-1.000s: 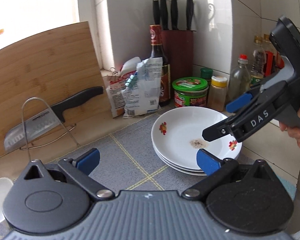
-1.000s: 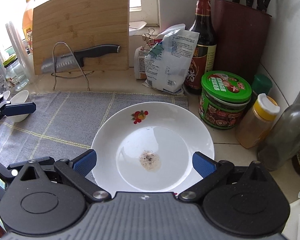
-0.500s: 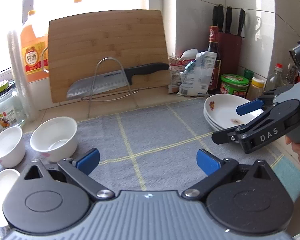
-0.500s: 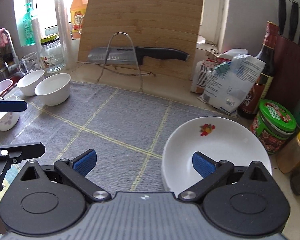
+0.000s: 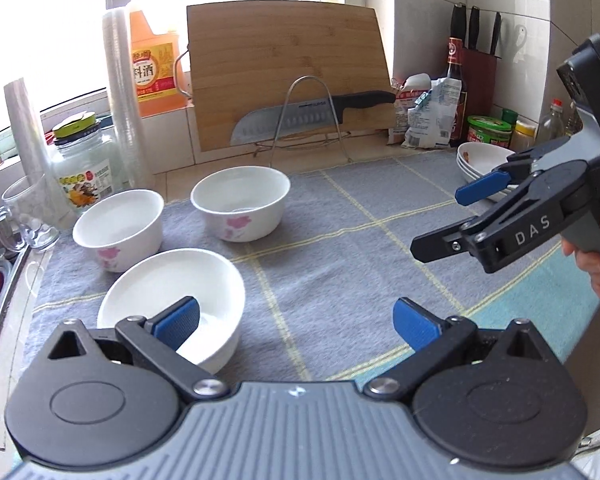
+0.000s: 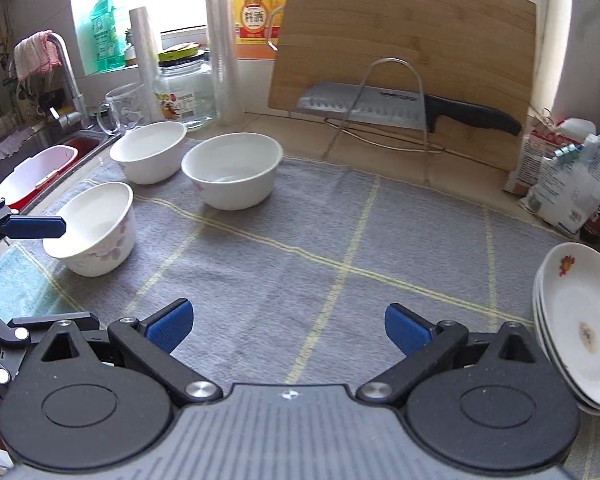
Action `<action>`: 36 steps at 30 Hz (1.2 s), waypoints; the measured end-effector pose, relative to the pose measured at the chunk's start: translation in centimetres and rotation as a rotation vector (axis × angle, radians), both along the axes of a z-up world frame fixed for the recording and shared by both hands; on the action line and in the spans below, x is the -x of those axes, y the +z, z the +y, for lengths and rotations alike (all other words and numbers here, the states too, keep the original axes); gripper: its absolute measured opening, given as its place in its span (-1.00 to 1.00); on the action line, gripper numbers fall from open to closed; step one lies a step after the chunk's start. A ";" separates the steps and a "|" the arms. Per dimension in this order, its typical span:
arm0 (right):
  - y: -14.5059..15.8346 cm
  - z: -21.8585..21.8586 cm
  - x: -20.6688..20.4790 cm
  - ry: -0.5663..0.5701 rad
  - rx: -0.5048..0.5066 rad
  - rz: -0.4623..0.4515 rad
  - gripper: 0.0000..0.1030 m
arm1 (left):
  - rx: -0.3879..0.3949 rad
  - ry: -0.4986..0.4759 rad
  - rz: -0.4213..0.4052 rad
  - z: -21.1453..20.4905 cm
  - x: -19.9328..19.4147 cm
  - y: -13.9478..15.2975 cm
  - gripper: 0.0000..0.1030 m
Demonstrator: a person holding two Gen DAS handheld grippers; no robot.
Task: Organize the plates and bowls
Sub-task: 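Move the right gripper to the rim of a white bowl, then close the right gripper on the bowl rim and lift it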
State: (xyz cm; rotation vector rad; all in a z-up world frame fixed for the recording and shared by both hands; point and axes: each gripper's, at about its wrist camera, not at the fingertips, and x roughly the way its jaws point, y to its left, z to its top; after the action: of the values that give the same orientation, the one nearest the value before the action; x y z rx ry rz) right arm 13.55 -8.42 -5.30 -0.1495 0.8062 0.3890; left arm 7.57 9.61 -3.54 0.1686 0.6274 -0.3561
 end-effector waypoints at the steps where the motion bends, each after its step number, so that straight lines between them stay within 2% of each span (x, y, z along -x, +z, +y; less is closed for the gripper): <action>1: 0.0 1.0 -0.1 0.010 -0.005 0.001 1.00 | 0.000 0.000 -0.001 0.9 0.1 0.0 0.99; 8: 0.2 6.5 -0.8 0.088 -0.042 0.014 1.00 | 0.000 0.052 0.014 6.2 -0.1 -1.0 0.99; 13: 0.2 9.8 -1.7 0.165 -0.046 0.026 1.00 | -0.007 0.080 0.008 8.3 -0.9 -1.9 0.99; 27: -1.4 14.9 -4.5 0.302 -0.082 0.070 1.00 | -0.013 0.019 0.004 8.8 -2.7 -3.6 0.94; 32: -1.8 15.3 -5.5 0.305 -0.104 0.099 0.99 | -0.002 -0.017 0.003 8.5 -2.9 -3.7 0.81; 36: -2.0 15.6 -6.1 0.316 -0.120 0.115 0.88 | 0.007 -0.043 0.001 8.3 -2.9 -3.6 0.69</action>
State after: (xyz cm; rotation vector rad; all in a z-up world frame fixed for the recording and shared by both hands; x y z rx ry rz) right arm 19.67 7.17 -7.27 -0.1437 0.8718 0.7485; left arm 10.52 17.96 -7.19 0.1754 0.6245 -0.4001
